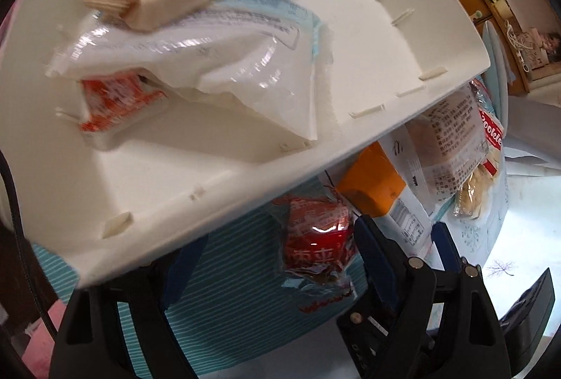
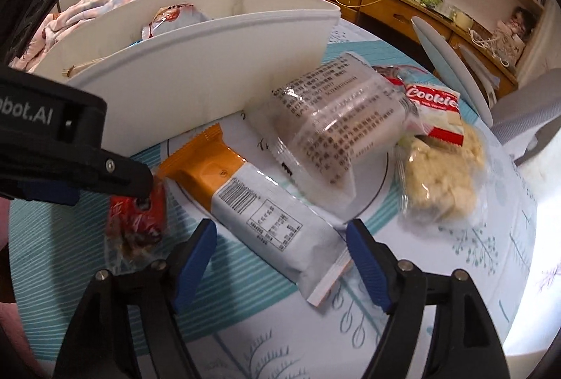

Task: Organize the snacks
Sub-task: 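Grasp the orange-and-white bar with the right gripper while the left gripper grasps the red wrapped snack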

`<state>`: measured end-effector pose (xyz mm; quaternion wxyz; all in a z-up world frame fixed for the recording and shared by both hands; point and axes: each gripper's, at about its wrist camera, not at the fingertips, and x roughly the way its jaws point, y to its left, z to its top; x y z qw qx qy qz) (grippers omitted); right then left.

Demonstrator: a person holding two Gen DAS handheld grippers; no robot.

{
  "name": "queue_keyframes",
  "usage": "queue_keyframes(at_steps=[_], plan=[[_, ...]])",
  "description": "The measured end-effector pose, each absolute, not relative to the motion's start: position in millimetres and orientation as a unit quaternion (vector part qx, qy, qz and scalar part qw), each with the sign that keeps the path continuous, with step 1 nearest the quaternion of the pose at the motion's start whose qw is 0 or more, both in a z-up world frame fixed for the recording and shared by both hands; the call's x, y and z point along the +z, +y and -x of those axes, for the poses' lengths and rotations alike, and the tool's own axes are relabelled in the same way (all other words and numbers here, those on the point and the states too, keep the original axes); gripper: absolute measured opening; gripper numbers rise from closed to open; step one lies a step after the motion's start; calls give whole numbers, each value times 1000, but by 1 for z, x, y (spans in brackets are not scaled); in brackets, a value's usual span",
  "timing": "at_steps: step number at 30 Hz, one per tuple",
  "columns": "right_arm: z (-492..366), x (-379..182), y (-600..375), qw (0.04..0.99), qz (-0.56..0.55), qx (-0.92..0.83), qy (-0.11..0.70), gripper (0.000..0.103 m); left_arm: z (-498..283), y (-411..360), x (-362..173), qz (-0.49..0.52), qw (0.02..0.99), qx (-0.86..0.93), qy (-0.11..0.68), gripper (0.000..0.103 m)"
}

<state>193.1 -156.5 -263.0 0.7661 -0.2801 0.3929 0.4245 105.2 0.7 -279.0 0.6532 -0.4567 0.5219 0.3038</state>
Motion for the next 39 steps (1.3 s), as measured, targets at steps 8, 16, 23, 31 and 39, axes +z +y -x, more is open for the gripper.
queue_keyframes(at_steps=[8, 16, 23, 31, 39], plan=[[-207, -267, -147, 764, 267, 432, 397, 88, -113, 4, -286, 462, 649, 305, 522, 75], [-222, -271, -143, 766, 240, 430, 413, 88, -123, 8, -286, 465, 655, 302, 514, 56], [-220, -270, -142, 770, 237, 423, 415, 80, -131, 2, -284, 466, 660, 297, 508, 52], [-215, -265, -149, 774, 222, 403, 435, 57, -132, -8, -284, 454, 669, 277, 519, 44], [-201, -259, -158, 768, 184, 385, 477, 42, -130, -26, -286, 427, 675, 245, 550, 43]])
